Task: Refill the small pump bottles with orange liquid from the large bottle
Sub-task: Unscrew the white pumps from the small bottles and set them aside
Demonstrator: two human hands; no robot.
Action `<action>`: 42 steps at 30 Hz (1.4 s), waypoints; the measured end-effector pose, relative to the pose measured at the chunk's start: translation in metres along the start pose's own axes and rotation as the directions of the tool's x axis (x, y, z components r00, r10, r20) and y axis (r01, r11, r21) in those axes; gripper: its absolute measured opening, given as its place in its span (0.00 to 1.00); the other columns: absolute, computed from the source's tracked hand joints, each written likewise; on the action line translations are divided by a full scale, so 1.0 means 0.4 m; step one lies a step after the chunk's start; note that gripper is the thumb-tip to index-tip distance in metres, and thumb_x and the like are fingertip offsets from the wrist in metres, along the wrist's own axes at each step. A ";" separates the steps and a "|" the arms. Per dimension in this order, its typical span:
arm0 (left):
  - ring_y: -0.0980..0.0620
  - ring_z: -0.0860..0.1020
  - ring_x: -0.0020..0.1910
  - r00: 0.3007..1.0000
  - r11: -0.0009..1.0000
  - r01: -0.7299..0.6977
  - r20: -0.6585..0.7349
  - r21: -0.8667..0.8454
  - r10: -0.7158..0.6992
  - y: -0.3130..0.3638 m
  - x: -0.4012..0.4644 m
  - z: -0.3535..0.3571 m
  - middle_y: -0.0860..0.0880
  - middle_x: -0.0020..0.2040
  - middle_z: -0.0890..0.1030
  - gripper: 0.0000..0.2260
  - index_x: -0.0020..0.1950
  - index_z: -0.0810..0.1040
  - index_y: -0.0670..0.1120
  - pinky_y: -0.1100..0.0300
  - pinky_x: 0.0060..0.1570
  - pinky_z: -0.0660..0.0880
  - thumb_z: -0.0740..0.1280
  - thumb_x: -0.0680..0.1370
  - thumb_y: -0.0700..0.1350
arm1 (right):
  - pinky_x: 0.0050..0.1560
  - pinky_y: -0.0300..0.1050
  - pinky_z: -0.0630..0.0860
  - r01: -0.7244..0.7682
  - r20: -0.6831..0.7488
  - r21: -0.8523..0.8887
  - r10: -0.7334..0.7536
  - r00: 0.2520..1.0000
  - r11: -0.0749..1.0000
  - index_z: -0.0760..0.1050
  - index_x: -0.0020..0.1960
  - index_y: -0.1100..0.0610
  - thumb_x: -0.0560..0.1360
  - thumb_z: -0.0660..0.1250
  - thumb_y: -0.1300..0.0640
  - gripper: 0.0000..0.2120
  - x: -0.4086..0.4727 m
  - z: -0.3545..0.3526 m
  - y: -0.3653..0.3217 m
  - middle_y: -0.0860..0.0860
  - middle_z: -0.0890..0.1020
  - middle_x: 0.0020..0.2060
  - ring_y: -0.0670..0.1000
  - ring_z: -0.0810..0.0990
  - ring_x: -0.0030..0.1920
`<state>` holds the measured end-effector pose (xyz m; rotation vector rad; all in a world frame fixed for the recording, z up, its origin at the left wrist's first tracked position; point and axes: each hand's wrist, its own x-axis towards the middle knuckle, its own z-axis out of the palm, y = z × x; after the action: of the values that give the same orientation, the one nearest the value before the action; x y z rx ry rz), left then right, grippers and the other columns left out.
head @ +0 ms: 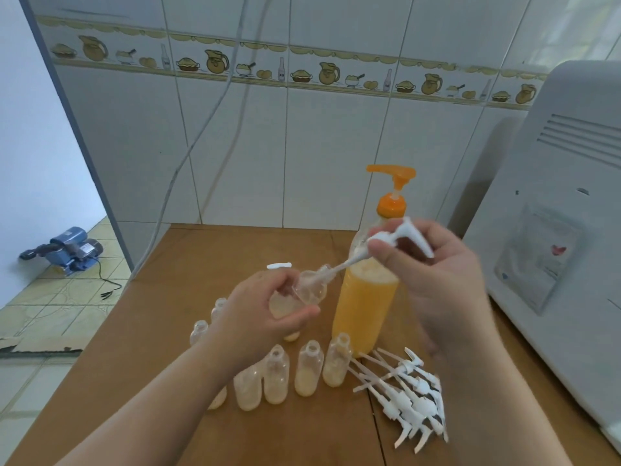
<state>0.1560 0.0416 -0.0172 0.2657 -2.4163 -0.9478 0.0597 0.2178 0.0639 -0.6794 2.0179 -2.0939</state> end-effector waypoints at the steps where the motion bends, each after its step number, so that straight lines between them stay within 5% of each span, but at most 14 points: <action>1: 0.61 0.75 0.47 0.999 0.999 0.030 -0.027 0.013 -0.030 -0.009 0.005 0.004 0.59 0.44 0.78 0.18 0.51 0.76 0.57 0.65 0.47 0.72 0.65 0.67 0.66 | 0.36 0.33 0.77 0.026 -0.051 -0.022 -0.027 0.998 0.999 0.81 0.45 0.50 0.67 0.74 0.59 0.08 -0.001 -0.016 -0.004 0.46 0.84 0.40 0.42 0.81 0.39; 7: 0.53 0.78 0.43 0.969 0.969 0.247 0.013 0.018 -0.248 -0.052 0.044 0.056 0.52 0.44 0.79 0.13 0.48 0.76 0.50 0.57 0.46 0.77 0.73 0.70 0.54 | 0.36 0.41 0.78 0.051 -0.264 -0.182 -0.098 0.960 0.982 0.81 0.44 0.50 0.64 0.75 0.53 0.09 -0.027 -0.139 0.017 0.46 0.83 0.38 0.46 0.79 0.36; 12: 0.54 0.74 0.39 0.915 0.930 0.328 0.187 0.169 -0.356 -0.053 0.071 0.119 0.52 0.41 0.75 0.11 0.40 0.70 0.51 0.65 0.35 0.69 0.72 0.71 0.51 | 0.28 0.26 0.70 -0.089 -0.313 -0.226 0.014 0.950 0.970 0.80 0.39 0.53 0.61 0.78 0.57 0.09 -0.073 -0.250 0.155 0.48 0.82 0.32 0.40 0.74 0.28; 16: 0.56 0.70 0.37 0.845 0.873 0.347 0.290 0.344 -0.450 -0.067 0.082 0.173 0.53 0.40 0.71 0.13 0.38 0.67 0.51 0.62 0.38 0.70 0.72 0.70 0.49 | 0.24 0.29 0.64 -0.244 -0.306 -0.370 0.130 0.943 0.896 0.77 0.33 0.59 0.60 0.80 0.65 0.11 -0.119 -0.269 0.321 0.54 0.83 0.32 0.41 0.68 0.23; 20: 0.53 0.70 0.44 0.846 0.852 0.287 0.301 0.438 -0.440 -0.068 0.089 0.190 0.51 0.45 0.70 0.05 0.47 0.70 0.46 0.62 0.44 0.67 0.65 0.75 0.43 | 0.35 0.27 0.69 -0.170 -0.298 -0.465 0.027 0.954 0.869 0.75 0.32 0.54 0.58 0.79 0.70 0.16 -0.148 -0.238 0.463 0.46 0.82 0.37 0.43 0.78 0.38; 25: 0.54 0.75 0.46 0.865 0.886 0.340 0.266 0.316 -0.427 -0.073 0.077 0.158 0.51 0.48 0.76 0.08 0.54 0.76 0.47 0.60 0.45 0.73 0.62 0.77 0.45 | 0.40 0.27 0.72 -0.017 -0.163 -0.632 -0.112 0.980 0.775 0.73 0.38 0.41 0.58 0.79 0.70 0.27 -0.158 -0.204 0.577 0.40 0.79 0.41 0.35 0.74 0.45; 29: 0.54 0.78 0.38 0.858 0.843 0.513 -0.065 0.164 -0.509 -0.082 0.050 0.074 0.52 0.40 0.79 0.02 0.43 0.77 0.49 0.60 0.38 0.76 0.65 0.75 0.45 | 0.49 0.19 0.65 0.124 -0.046 -0.732 -0.230 0.972 0.670 0.76 0.41 0.41 0.60 0.78 0.62 0.20 -0.154 -0.217 0.610 0.38 0.78 0.46 0.35 0.72 0.53; 31: 0.54 0.77 0.39 0.829 0.810 0.558 -0.145 0.179 -0.540 -0.107 0.054 0.038 0.51 0.42 0.79 0.03 0.45 0.75 0.48 0.59 0.38 0.74 0.66 0.74 0.46 | 0.52 0.21 0.65 0.139 -0.054 -0.719 -0.255 0.965 0.681 0.76 0.44 0.41 0.62 0.73 0.53 0.13 -0.154 -0.226 0.611 0.36 0.76 0.52 0.34 0.69 0.57; 33: 0.52 0.76 0.46 0.809 0.764 0.570 -0.046 0.304 -0.585 -0.134 0.073 0.021 0.50 0.50 0.78 0.12 0.54 0.74 0.47 0.58 0.44 0.74 0.67 0.74 0.49 | 0.53 0.22 0.64 0.143 -0.032 -0.710 -0.234 0.972 0.690 0.77 0.43 0.41 0.62 0.68 0.46 0.10 -0.156 -0.231 0.621 0.32 0.73 0.55 0.33 0.69 0.57; 36: 0.51 0.76 0.48 0.752 0.706 0.530 0.124 0.470 -0.648 -0.158 0.117 0.037 0.49 0.51 0.75 0.22 0.64 0.69 0.44 0.59 0.45 0.74 0.68 0.74 0.51 | 0.52 0.15 0.60 0.144 0.006 -0.747 -0.210 0.978 0.649 0.81 0.42 0.47 0.60 0.72 0.46 0.12 -0.153 -0.222 0.627 0.34 0.77 0.48 0.35 0.71 0.54; 42: 0.52 0.76 0.44 0.684 0.648 0.545 0.165 0.532 -0.711 -0.193 0.165 0.091 0.50 0.48 0.78 0.16 0.57 0.73 0.45 0.61 0.42 0.73 0.71 0.72 0.47 | 0.53 0.15 0.58 0.134 -0.024 -0.736 -0.223 0.974 0.664 0.82 0.45 0.52 0.61 0.78 0.56 0.13 -0.156 -0.188 0.599 0.43 0.78 0.47 0.26 0.66 0.55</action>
<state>0.0802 -0.0179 -0.0654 1.3154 -2.9293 -0.7265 0.0358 0.2924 -0.1825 -0.9035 2.9900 -1.3291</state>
